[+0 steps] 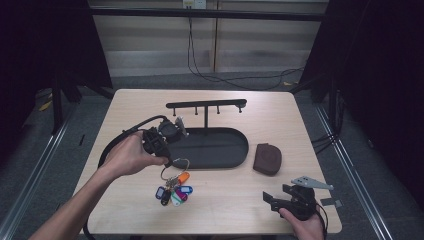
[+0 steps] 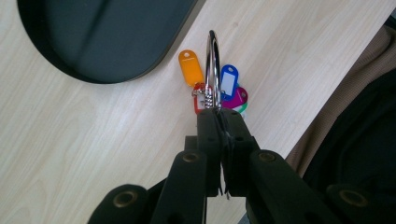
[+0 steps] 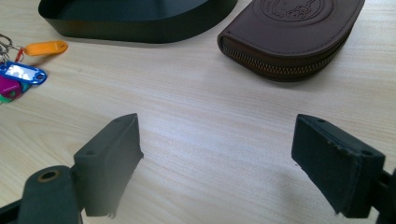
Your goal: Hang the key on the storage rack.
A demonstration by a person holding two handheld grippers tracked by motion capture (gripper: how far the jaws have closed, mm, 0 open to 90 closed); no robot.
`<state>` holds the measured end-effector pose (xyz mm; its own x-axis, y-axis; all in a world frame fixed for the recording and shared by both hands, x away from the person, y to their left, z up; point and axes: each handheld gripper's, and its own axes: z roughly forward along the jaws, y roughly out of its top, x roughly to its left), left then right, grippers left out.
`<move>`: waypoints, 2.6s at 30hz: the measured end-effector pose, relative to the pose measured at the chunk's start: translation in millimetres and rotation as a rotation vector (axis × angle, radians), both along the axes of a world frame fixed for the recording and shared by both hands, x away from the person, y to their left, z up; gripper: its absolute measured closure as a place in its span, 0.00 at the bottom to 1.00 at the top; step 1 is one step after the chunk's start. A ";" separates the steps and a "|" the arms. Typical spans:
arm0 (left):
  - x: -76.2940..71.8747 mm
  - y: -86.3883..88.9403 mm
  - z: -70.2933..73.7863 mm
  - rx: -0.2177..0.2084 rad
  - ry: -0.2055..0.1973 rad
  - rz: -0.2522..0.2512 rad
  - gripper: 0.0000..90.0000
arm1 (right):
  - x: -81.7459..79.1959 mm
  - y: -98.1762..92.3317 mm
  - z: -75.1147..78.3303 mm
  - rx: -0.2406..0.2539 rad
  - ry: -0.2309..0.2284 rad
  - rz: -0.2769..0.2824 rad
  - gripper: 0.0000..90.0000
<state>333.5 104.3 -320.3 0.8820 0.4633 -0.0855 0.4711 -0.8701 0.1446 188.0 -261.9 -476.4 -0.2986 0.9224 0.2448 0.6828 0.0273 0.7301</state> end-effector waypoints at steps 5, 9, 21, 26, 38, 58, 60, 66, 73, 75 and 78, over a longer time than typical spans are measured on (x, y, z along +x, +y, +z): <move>2.1 0.5 5.8 0.004 -0.009 -0.007 0.98 | 0.1 0.0 -0.1 0.001 0.002 0.002 0.17; 4.6 1.7 8.0 -0.010 -0.014 0.002 0.98 | 0.1 0.3 -0.2 0.004 0.004 0.008 0.17; 11.3 1.7 30.1 0.002 -0.022 0.015 0.98 | 1.6 1.0 -0.7 0.005 0.014 0.018 0.17; 14.4 4.5 41.8 -0.003 -0.037 0.024 0.98 | 1.8 0.8 -0.9 0.007 0.015 0.018 0.17; 23.8 3.2 53.6 -0.005 -0.032 0.048 0.98 | 2.2 1.3 -0.9 0.007 0.019 0.018 0.17; 54.0 0.0 68.7 -0.018 0.008 0.090 0.98 | 2.1 1.1 -0.6 0.009 0.018 0.018 0.17; 57.1 -0.7 70.6 -0.017 0.003 0.092 0.98 | 2.3 1.0 -0.7 0.008 0.017 0.018 0.17; 73.1 -2.6 73.7 -0.019 0.011 0.106 0.98 | 2.7 1.6 -1.0 0.006 0.018 0.021 0.17; 85.2 -8.8 69.2 -0.024 0.016 0.127 0.98 | 4.0 -0.3 -1.8 0.011 0.028 0.021 0.17; 90.1 -8.8 66.4 -0.014 0.020 0.133 0.98 | 3.5 -0.1 -1.3 0.010 0.026 0.021 0.17; 97.5 -6.7 63.6 -0.017 0.025 0.145 0.98 | 2.9 0.1 -1.1 0.012 0.022 0.027 0.17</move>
<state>431.0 97.6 -256.8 0.8034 0.5841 -0.1158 0.5954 -0.7902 0.1451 190.8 -261.8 -477.5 -0.3173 0.9112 0.2626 0.6981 0.0370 0.7150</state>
